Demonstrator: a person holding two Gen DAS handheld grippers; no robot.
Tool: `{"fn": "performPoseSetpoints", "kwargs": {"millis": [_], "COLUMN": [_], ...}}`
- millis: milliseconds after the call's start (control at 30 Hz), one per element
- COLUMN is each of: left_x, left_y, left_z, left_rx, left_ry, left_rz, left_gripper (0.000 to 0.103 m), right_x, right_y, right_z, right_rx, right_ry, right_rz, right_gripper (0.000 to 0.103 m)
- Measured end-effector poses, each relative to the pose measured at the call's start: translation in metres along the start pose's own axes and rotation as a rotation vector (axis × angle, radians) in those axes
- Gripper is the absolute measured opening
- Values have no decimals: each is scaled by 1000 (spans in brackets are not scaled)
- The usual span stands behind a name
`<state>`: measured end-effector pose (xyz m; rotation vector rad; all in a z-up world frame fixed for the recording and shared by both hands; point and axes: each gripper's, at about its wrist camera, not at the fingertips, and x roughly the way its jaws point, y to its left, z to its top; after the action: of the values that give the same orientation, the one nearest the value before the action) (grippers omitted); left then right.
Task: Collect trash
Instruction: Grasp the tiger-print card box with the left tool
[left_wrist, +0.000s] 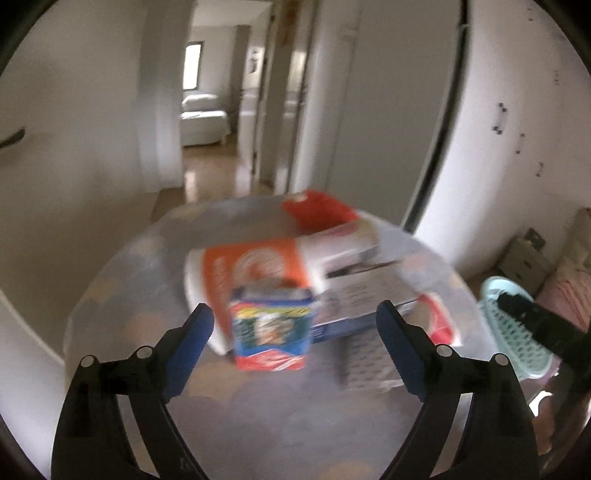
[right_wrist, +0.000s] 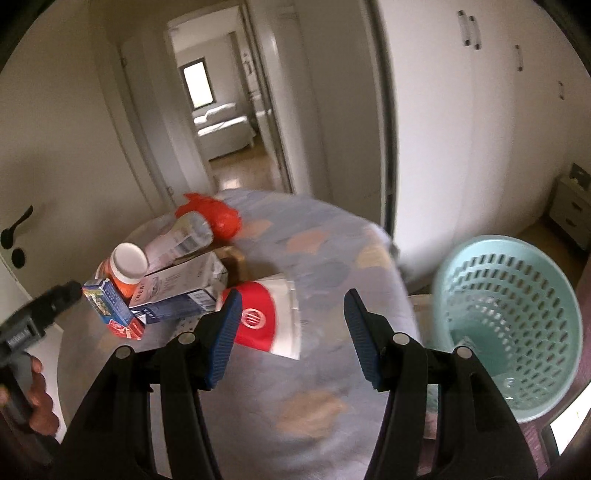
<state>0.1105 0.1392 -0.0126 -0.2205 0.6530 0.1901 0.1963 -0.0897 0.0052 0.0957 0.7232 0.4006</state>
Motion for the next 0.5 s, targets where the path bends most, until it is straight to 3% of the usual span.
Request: {"fn": "performPoseSetpoints", "kwargs": {"millis": [367,467,500], "left_x": [35,40,40], "left_y": [7,8,8], "left_z": [-21,-23,-24], "left_rx": [-11,4,7], "left_ry": [41,57,57], "left_rz": [71,79,76], "left_gripper": [84,60,60], "right_x": [40,50,54], "right_y": [66,79,85], "right_z": [34,40,40], "right_rx": [-125,-140,-144], "right_ry": [25,40,47], "right_rz": [143,171,186], "right_gripper": [59,59,59]}}
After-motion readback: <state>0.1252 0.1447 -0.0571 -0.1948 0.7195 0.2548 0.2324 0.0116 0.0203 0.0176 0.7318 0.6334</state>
